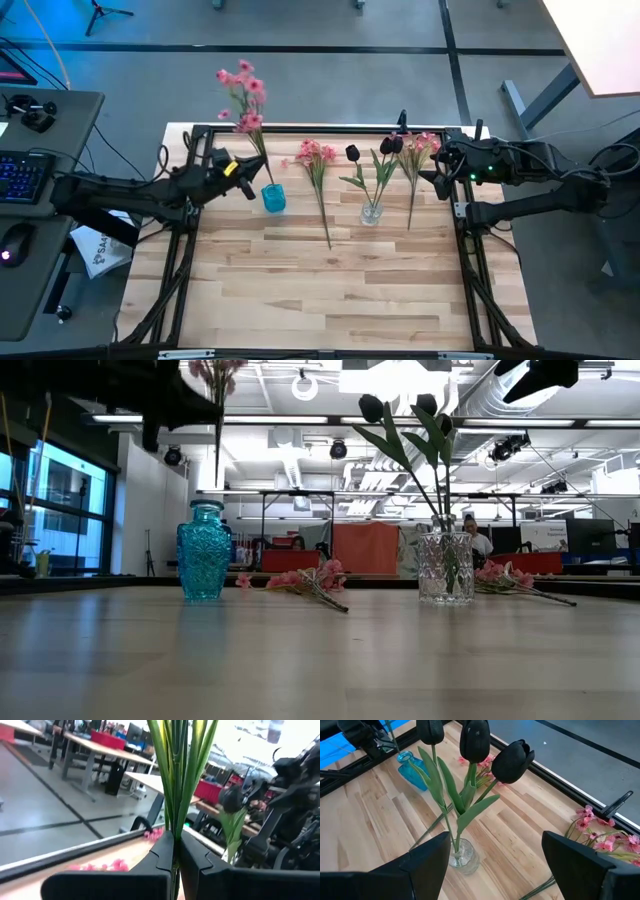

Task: Sort flowers into vase by color
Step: Put the left pink flowers into the blue flower vase

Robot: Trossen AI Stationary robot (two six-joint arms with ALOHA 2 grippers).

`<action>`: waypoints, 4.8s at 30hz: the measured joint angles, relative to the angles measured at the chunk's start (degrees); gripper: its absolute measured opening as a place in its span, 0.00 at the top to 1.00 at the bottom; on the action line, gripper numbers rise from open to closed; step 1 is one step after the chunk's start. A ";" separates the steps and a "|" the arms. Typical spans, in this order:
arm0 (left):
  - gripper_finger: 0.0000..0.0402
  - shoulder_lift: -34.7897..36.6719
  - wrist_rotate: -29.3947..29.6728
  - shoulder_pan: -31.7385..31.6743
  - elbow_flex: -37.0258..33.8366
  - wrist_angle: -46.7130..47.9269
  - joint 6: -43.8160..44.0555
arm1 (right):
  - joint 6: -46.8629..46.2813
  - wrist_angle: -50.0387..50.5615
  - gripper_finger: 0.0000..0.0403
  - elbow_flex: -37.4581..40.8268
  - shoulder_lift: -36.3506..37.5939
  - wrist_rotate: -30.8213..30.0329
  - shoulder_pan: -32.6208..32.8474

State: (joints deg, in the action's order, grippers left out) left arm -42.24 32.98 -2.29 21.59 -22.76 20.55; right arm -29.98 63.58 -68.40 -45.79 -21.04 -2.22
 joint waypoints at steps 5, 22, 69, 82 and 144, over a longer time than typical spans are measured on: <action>1.00 -0.08 0.14 0.01 -2.21 -0.29 -0.23 | -0.02 0.00 0.23 0.00 0.01 0.00 0.00; 0.75 -0.16 -0.82 0.12 0.53 10.88 -7.74 | -4.15 -0.02 0.23 0.00 0.00 0.14 0.00; 0.45 -4.83 7.18 28.34 22.05 49.76 36.17 | -23.66 -29.09 0.23 12.92 -24.13 21.82 30.75; 0.45 4.06 3.54 28.09 22.05 49.85 16.53 | -41.72 -47.78 0.23 1.74 -52.88 12.82 33.50; 0.45 12.59 1.81 28.12 22.00 45.12 12.83 | -42.01 -5.49 0.99 -25.33 -73.81 -4.78 20.33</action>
State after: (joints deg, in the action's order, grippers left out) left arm -29.65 34.79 25.82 43.59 22.36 33.38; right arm -71.99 58.09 -93.73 -119.60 -25.81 18.11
